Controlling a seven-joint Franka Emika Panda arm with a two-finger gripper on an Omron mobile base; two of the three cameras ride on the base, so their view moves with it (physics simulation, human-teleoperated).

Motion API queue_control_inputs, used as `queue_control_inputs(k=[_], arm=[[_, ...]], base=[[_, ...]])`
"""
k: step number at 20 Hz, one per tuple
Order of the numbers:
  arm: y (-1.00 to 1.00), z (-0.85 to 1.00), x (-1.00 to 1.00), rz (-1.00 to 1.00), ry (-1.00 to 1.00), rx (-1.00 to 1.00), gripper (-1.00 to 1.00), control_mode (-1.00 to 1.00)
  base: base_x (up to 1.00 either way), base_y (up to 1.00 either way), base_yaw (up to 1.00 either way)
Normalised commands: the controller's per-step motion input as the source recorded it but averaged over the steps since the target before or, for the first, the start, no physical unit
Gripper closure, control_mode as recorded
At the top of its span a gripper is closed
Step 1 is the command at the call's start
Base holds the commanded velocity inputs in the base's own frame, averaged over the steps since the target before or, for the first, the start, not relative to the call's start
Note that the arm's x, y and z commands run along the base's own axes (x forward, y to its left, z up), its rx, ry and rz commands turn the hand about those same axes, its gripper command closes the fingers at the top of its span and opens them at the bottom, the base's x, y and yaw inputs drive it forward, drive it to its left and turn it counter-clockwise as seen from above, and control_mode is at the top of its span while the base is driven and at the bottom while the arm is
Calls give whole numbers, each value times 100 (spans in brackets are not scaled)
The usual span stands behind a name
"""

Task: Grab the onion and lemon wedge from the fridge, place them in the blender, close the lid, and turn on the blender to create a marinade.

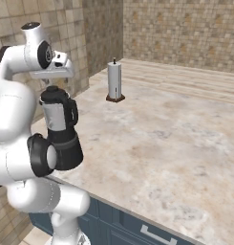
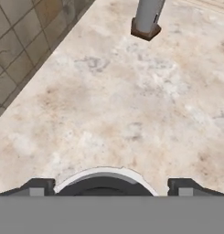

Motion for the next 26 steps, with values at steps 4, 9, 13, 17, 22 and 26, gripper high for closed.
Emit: queue_control_inputs(k=[4, 9, 13, 17, 22, 26], arm=[[0, 17, -3, 3, -22, 0, -100, -100], [0, 7, -65, 0, -1, 0, -100, -100], [0, 1, -100, 0, 0, -2, -100, -100], [0, 23, -100, -4, -6, -3, -100, -100], [0, 9, -100, -3, -9, 0, -100, -100], [0, -21, -84, -1, -4, 0, -100, -100]], base=[[0, 0, 0], [0, 0, 0], [0, 0, 0], [0, 0, 0], [0, 0, 0], [0, 0, 0]])
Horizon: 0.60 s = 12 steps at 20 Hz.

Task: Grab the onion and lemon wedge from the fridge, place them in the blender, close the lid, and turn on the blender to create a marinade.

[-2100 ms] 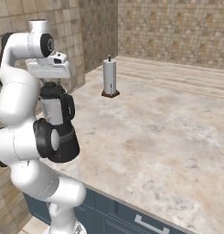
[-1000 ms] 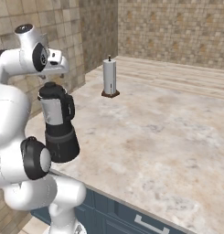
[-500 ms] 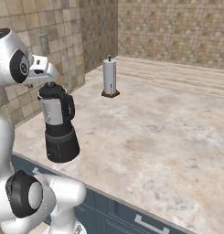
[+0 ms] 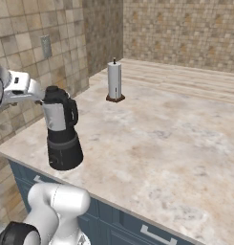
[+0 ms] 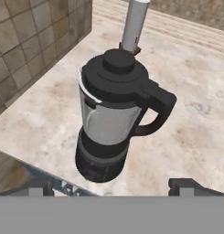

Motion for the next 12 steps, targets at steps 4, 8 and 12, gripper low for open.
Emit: queue_control_inputs(k=[4, 8, 12], arm=[[1, -45, -55, -7, 0, 2, -100, -100], [11, -46, -40, -11, 0, 3, -100, -100], [15, -39, -23, -13, 0, 3, -100, -100]], base=[[0, 0, 0], [0, 0, 0], [0, 0, 0]])
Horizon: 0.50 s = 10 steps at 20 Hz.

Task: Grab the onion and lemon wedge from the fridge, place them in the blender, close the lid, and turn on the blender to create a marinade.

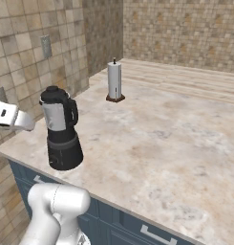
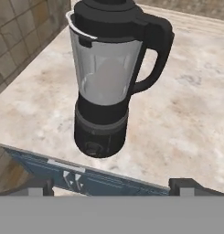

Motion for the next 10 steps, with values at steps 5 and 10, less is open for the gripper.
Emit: queue_control_inputs(k=[5, 10], arm=[[15, -29, -1, -12, 0, 7, -100, -100], [5, -32, 2, -7, 4, 14, -100, -100]], base=[[0, 0, 0], [0, 0, 0]])
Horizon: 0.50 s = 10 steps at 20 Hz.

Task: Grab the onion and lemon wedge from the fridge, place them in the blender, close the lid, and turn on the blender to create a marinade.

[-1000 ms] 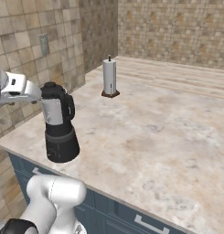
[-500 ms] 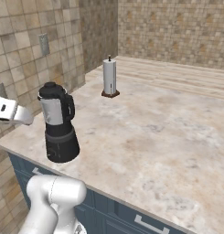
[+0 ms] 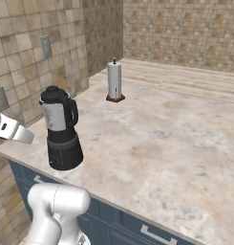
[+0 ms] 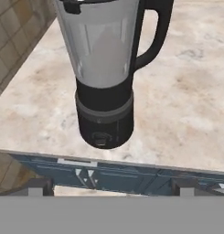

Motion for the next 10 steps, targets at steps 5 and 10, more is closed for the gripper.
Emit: queue_control_inputs(k=[5, 10], arm=[[0, -47, 21, -2, 8, 19, -100, -100], [0, -40, 19, -1, 1, 8, -100, -100]], base=[[0, 0, 0], [0, 0, 0]])
